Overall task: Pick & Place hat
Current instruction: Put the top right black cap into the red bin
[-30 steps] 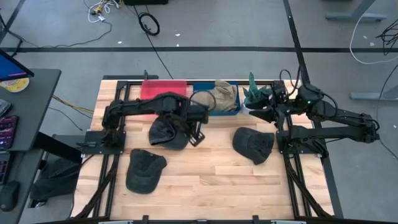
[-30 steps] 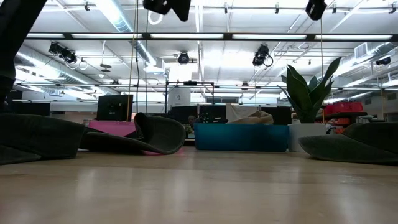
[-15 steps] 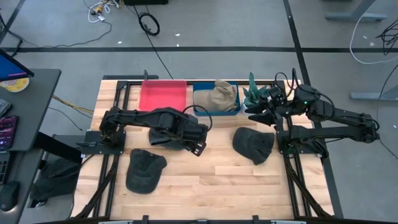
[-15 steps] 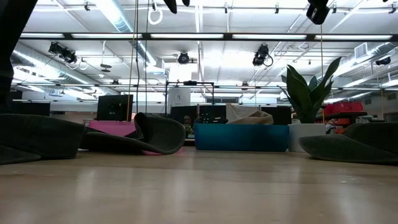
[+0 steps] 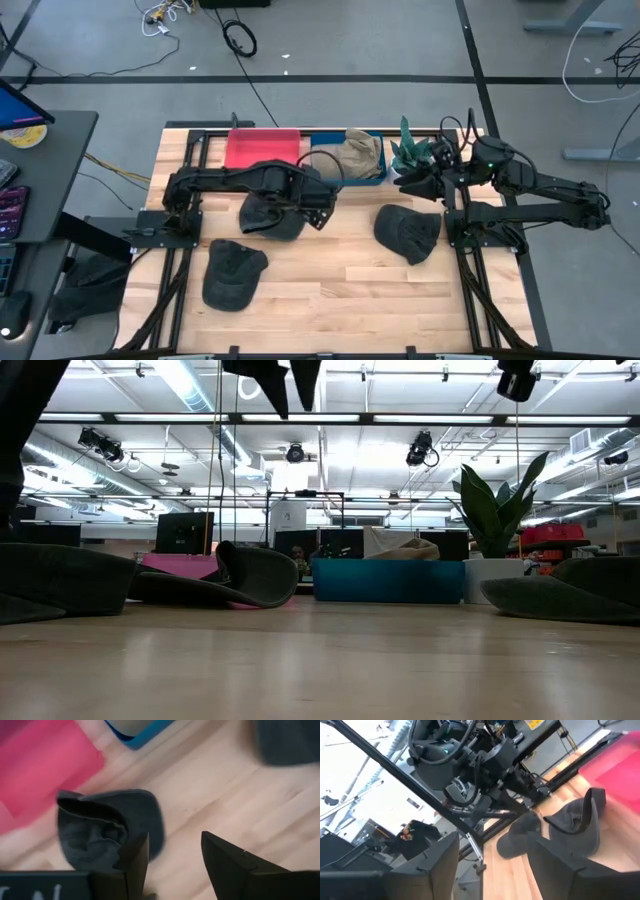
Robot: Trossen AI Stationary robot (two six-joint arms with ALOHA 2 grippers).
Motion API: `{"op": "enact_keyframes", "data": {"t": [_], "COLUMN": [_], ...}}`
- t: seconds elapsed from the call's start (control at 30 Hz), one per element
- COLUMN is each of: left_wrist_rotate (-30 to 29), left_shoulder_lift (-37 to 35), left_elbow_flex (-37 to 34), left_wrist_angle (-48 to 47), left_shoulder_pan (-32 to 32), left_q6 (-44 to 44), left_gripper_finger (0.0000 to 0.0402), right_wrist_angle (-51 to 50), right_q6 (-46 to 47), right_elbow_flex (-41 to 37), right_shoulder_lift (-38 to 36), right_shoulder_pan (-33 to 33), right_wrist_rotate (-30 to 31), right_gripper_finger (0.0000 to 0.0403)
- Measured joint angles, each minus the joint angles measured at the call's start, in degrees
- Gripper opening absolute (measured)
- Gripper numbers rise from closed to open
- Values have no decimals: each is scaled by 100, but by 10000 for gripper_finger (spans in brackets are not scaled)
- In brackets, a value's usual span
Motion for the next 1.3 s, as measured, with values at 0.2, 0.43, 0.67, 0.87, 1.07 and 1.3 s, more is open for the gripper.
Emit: {"op": "enact_keyframes", "data": {"t": [0.2,0.43,0.67,0.87,1.07,1.3], "left_wrist_rotate": [-302,-652,-978,-1280,-1330,-1327], "left_shoulder_lift": [-120,-325,-404,-407,-407,-407], "left_elbow_flex": [-541,-815,-815,-815,-815,-815], "left_wrist_angle": [3,12,9,8,6,7], "left_shoulder_pan": [-146,-173,-199,-304,-352,-416], "left_q6": [319,444,493,536,677,925], "left_gripper_finger": [186,177,177,177,177,177], "right_wrist_angle": [-1719,-4989,-6855,-6391,-5687,-5114], "right_q6": [-252,-782,-335,340,598,887], "right_elbow_flex": [475,2024,1870,931,-11,-661], "right_shoulder_lift": [33,846,1163,992,1198,1809], "right_shoulder_pan": [339,1038,1652,2021,2297,2519], "right_wrist_rotate": [350,1190,1535,1555,1555,2055], "right_gripper_finger": [203,136,112,160,256,287]}}
